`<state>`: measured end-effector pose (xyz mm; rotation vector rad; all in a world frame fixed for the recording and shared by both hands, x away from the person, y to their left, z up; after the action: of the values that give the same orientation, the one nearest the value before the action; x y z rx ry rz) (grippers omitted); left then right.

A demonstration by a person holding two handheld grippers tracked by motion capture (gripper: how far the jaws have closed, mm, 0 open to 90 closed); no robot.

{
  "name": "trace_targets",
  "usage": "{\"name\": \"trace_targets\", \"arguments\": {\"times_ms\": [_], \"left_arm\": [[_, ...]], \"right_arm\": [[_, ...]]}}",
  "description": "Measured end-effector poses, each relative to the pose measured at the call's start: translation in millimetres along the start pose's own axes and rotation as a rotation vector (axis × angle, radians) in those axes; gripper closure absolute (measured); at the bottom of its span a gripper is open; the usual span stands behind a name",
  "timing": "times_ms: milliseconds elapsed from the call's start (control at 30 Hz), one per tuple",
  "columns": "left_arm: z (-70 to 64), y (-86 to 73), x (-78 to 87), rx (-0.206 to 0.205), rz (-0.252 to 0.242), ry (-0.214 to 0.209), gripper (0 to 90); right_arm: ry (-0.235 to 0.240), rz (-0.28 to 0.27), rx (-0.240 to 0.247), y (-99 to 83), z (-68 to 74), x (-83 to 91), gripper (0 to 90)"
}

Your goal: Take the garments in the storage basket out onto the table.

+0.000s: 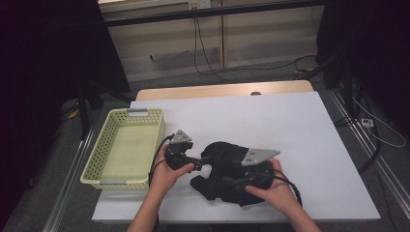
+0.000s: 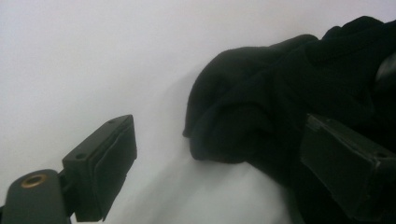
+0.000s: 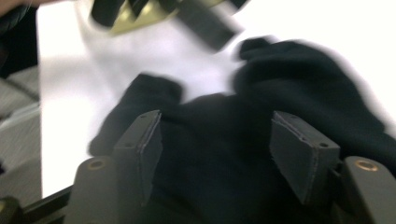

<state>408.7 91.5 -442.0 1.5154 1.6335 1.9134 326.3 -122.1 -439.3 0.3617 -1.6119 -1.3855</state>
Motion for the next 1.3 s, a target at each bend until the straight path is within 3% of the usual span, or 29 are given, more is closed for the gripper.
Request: {"name": "trace_targets", "arguments": {"times_ms": [200,300,400,500,567,600,667,800,967,1133,1300], "left_arm": [[-6.9,3.8,1.1,-0.011,-0.004,-0.028,12.4],[-11.7,4.6,-1.4,-0.012,-0.011,-0.049,12.5],[-15.8,4.5,-4.8,-0.021,-0.004,-0.067,12.6],[-20.1,4.9,-8.5,-0.029,-0.003,-0.089,12.8],[-23.8,5.1,-10.6,-0.044,0.001,-0.112,13.7],[-24.8,5.1,-11.3,-0.048,0.001,-0.116,13.8],[-27.4,5.5,-12.7,-0.06,0.001,-0.128,13.9],[-32.4,5.5,-16.2,-0.07,0.007,-0.148,14.6],[-27.0,4.8,-17.7,-0.067,0.018,-0.121,15.7],[-20.6,3.7,-18.3,-0.054,0.021,-0.096,15.7],[-18.8,3.9,-18.6,-0.059,0.023,-0.098,15.7]], "right_arm": [[-0.134,0.007,-0.023,-3.1,-29.1,33.6,35.2],[-0.177,0.014,-0.016,-8.6,-37.4,41.9,35.2],[-0.217,0.045,-0.045,-22.0,-49.0,45.4,34.8],[-0.208,0.063,-0.081,-36.4,-55.6,44.1,37.0],[-0.201,0.053,-0.12,-42.6,-59.2,43.0,51.0],[-0.185,0.052,-0.115,-43.9,-59.4,43.3,62.9],[-0.175,0.031,-0.114,-41.8,-58.9,44.6,75.3],[-0.196,-0.015,-0.113,-33.0,-61.4,48.3,82.3],[-0.21,-0.064,-0.142,-17.3,-72.1,51.7,84.5],[-0.274,-0.07,-0.175,4.9,-111.5,49.1,85.4],[-0.401,-0.052,-0.209,16.9,-160.6,45.7,85.9]]}}
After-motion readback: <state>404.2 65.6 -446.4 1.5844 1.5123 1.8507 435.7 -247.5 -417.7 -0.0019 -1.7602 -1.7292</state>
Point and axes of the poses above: each handheld gripper's, and its own axes: x roughly backward along the jaws, y roughly out of its top, z roughly to its left, the point moved 4 cm from there along -x, roughly forward along the jaws, and after that the axes turned 5 degrees about -z, right-handed, at the moved point
